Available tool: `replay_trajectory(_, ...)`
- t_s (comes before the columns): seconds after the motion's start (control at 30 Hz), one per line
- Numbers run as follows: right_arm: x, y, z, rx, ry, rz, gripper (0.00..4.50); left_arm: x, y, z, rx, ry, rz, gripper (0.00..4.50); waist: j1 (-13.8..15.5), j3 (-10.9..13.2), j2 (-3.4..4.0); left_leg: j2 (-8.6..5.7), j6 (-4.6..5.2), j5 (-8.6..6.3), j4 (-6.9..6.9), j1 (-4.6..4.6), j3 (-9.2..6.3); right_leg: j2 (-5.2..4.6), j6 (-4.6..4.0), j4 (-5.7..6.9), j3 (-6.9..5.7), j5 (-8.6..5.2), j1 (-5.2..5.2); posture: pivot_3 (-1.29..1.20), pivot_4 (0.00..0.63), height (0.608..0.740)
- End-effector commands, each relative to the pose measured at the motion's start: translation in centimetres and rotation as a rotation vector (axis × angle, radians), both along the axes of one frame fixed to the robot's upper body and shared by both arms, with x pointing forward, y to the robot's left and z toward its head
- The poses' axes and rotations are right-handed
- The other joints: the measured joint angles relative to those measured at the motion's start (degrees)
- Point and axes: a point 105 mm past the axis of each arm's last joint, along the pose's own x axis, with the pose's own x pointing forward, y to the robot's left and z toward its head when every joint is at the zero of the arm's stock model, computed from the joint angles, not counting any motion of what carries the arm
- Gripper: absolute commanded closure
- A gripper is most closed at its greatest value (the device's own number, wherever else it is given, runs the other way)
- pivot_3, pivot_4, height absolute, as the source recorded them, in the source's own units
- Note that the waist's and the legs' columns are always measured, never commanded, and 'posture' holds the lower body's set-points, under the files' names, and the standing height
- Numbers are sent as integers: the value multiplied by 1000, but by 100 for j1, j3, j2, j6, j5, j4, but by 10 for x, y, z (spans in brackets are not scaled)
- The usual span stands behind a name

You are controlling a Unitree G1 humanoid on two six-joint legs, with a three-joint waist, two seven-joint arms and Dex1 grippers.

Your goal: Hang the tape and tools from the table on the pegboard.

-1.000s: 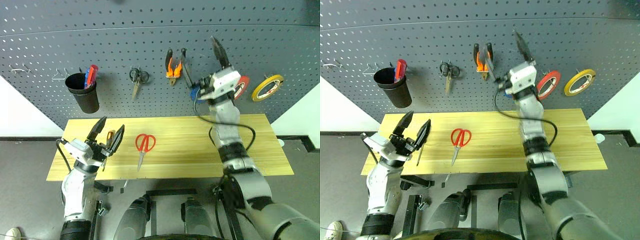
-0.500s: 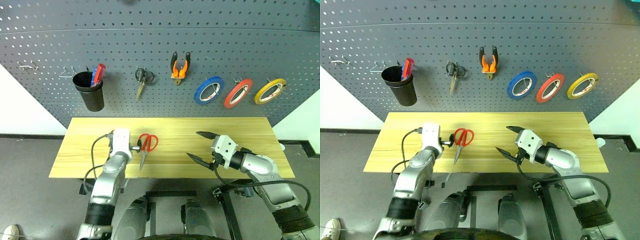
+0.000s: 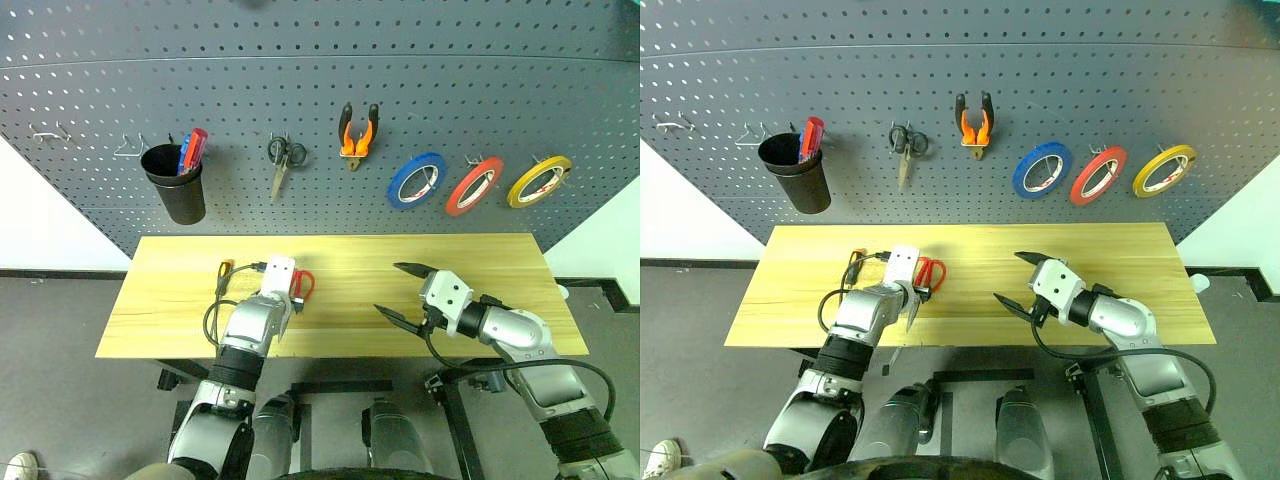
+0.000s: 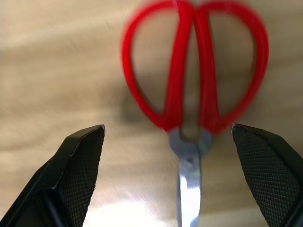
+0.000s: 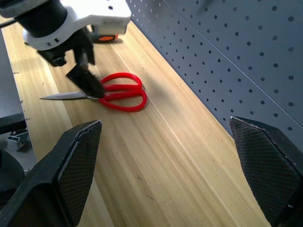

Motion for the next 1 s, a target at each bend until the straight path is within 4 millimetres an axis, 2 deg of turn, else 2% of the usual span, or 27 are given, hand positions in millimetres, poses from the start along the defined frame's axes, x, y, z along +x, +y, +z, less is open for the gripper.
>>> replay_trajectory(0.03,-3,0,2,4,-1,18,0,2,-1,5,40,8,-18,35,3,0,0,0,0,0,0,0,0,0,0,0,0,0,0,-79,112,725)
replay_trajectory(0.27,-4,-2,-3,-1,21,17,0,-4,-7,-7,-31,107,25,35,4,-4,-1,0,-1,0,5,2,1,0,1,1,0,1,4,-75,110,725)
replay_trajectory(0.4,-2,-2,-4,1,17,13,0,-3,-4,-10,-28,124,47,35,5,-10,0,0,-1,0,10,2,1,0,4,1,0,3,8,-76,109,725)
replay_trajectory(0.5,-2,-2,-4,2,14,11,0,-1,-5,-10,-52,126,58,640,5,-12,0,0,-1,0,12,6,1,0,5,1,0,4,12,-77,108,725)
replay_trajectory(0.83,-2,-3,-4,-1,6,1,0,1,-4,-10,-88,126,91,4009,-1,-16,1,0,-1,0,20,7,3,0,8,3,0,6,16,-81,109,725)
replay_trajectory(0.87,-1,-3,-3,-1,6,1,0,1,-4,-10,-90,126,95,4240,0,-17,1,0,-1,0,20,7,2,0,8,2,0,6,17,-81,109,725)
replay_trajectory(1.0,-1,-2,0,27,0,2,0,3,-1,-4,-102,107,105,4261,-4,-17,1,-1,-1,0,21,8,2,0,9,3,0,7,18,-80,108,725)
